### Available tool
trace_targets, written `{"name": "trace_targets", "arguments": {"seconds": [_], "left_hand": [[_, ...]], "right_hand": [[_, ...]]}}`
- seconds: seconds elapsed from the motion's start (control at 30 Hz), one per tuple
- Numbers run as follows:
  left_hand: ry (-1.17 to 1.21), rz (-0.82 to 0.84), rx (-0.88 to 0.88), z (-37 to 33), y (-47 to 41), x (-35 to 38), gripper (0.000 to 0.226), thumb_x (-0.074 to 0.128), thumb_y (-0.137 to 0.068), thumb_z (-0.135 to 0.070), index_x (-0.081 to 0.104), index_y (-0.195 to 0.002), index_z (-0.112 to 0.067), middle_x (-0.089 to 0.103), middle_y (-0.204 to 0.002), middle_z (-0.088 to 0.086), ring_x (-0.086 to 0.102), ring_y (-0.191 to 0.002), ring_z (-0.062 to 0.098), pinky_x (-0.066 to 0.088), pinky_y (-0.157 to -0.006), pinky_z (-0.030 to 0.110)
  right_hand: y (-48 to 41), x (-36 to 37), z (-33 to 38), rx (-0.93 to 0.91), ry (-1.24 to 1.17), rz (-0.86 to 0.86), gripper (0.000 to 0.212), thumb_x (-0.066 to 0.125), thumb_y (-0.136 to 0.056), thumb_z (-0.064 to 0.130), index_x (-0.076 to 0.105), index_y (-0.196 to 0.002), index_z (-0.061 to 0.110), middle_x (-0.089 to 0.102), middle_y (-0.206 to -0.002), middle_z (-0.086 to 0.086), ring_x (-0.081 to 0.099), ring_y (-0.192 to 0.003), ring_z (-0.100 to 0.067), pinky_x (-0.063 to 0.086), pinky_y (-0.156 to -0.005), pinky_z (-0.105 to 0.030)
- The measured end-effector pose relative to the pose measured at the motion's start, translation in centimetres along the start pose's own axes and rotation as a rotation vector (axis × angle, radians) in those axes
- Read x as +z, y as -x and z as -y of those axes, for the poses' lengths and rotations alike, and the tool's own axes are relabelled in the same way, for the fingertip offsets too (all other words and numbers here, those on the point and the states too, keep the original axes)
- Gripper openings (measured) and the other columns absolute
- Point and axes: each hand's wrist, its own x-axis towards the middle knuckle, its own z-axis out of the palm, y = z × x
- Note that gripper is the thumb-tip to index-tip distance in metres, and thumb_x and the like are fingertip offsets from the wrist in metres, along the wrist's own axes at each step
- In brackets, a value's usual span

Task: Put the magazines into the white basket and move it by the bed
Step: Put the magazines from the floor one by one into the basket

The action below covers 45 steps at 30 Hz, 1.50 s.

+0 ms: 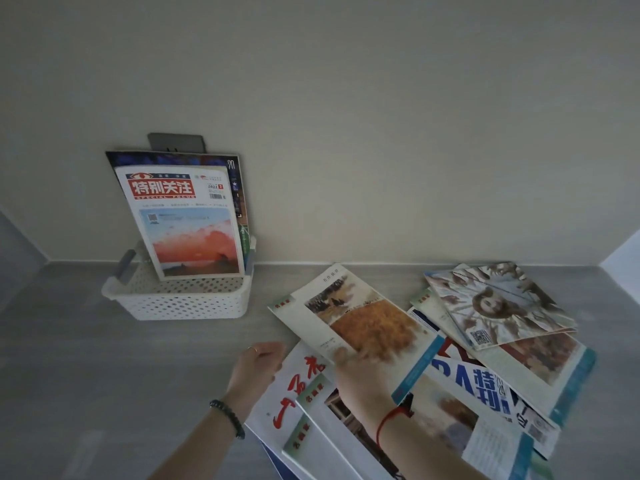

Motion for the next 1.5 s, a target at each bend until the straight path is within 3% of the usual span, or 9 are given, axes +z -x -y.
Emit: {"name": "trace_targets", "arguments": {"seconds": [0.1,0.3,0.47,0.57,0.67,0.8,0.97,1.17,1.5], "left_hand": [[0.029,0.068,0.002,-0.3,0.3,-1.0,0.018,0.053,-0.084,-0.022,0.056,-0.067,-0.016,0.056,-0.069,0.007,0.052,-0.062,0.021,0.041,-0.053,0.025],[0.074,0.191,-0.073,-2.6,1.2,-1.6,0.021,0.049,-0.087,-0.040,0.053,-0.088,-0.020,0.061,-0.089,-0.005,0.063,-0.082,0.014,0.050,-0.067,0.027],[0.428,0.479,-0.053,-4.6,2.2,-1.1,0.057,0.044,-0.078,-0.057,0.055,-0.114,-0.014,0.061,-0.119,0.001,0.055,-0.114,0.028,0.047,-0.090,0.042],[0.849,0.514,0.112,-6.4,2.6,-2.1,0.048,0.057,-0.076,-0.035,0.056,-0.121,-0.019,0.063,-0.122,0.006,0.058,-0.113,0.026,0.050,-0.090,0.044],[0.802,0.337,0.300,-7.6,2.4,-5.3,0.028,0.056,-0.081,-0.008,0.067,-0.102,-0.021,0.071,-0.107,0.004,0.066,-0.100,0.021,0.057,-0.071,0.036],[0.581,0.213,0.379,-8.3,1.5,-10.6,0.027,0.051,-0.087,-0.010,0.068,-0.093,-0.029,0.072,-0.102,-0.005,0.065,-0.101,0.018,0.055,-0.078,0.039],[0.418,0.028,0.499,-11.4,-0.6,-17.9,0.020,0.052,-0.088,-0.022,0.070,-0.086,-0.031,0.073,-0.092,-0.010,0.067,-0.089,0.006,0.055,-0.072,0.023],[0.132,-0.303,0.617,-15.7,-4.8,-26.0,0.013,0.066,-0.079,-0.017,0.067,-0.092,-0.021,0.066,-0.077,-0.011,0.062,-0.069,0.002,0.049,-0.051,0.013],[-0.060,-0.296,0.473,-13.2,-14.1,-29.3,0.014,0.074,-0.070,-0.012,0.069,-0.083,-0.012,0.066,-0.077,-0.004,0.063,-0.074,0.016,0.054,-0.061,0.027]], "right_hand": [[0.4,-1.4,-1.8,0.008,-0.337,-0.148,0.033,0.040,-0.093,0.015,0.035,-0.124,0.009,0.057,-0.085,-0.003,0.057,-0.065,-0.014,0.055,-0.062,-0.025],[3.3,-7.7,-6.4,-0.014,-0.794,-0.426,0.025,0.035,-0.094,0.022,0.052,-0.111,0.018,0.054,-0.068,0.006,0.050,-0.050,-0.002,0.043,-0.043,-0.012],[6.4,-12.0,-7.5,-0.214,-1.291,-0.525,0.024,0.045,-0.084,0.031,0.066,-0.092,0.022,0.069,-0.084,-0.008,0.064,-0.081,-0.019,0.051,-0.074,-0.033],[6.2,-12.2,-6.3,-0.161,-1.483,-0.592,0.036,0.043,-0.088,0.007,0.071,-0.084,0.029,0.071,-0.084,0.012,0.063,-0.083,0.002,0.048,-0.077,-0.011],[5.4,-11.5,-5.1,-0.070,-1.586,-0.566,0.029,0.046,-0.087,0.003,0.064,-0.087,0.025,0.072,-0.080,0.013,0.063,-0.076,0.007,0.049,-0.064,-0.008],[2.9,-12.0,-1.9,-0.058,-1.493,-0.518,0.018,0.054,-0.085,0.006,0.062,-0.089,0.021,0.072,-0.081,0.004,0.067,-0.079,-0.011,0.055,-0.069,-0.028],[-1.8,-17.2,3.8,-0.059,-1.327,-0.763,0.032,0.061,-0.079,-0.003,0.057,-0.066,0.026,0.063,-0.065,0.006,0.060,-0.058,0.005,0.046,-0.058,-0.009],[-8.4,-22.6,9.1,-0.002,-1.246,-0.825,0.009,0.067,-0.077,0.011,0.065,-0.071,0.018,0.064,-0.072,-0.003,0.060,-0.068,-0.021,0.052,-0.070,-0.034],[-16.5,-19.5,12.8,0.182,-1.164,-0.720,0.007,0.070,-0.073,0.010,0.067,-0.073,0.016,0.066,-0.074,-0.001,0.060,-0.066,-0.019,0.047,-0.068,-0.026]]}}
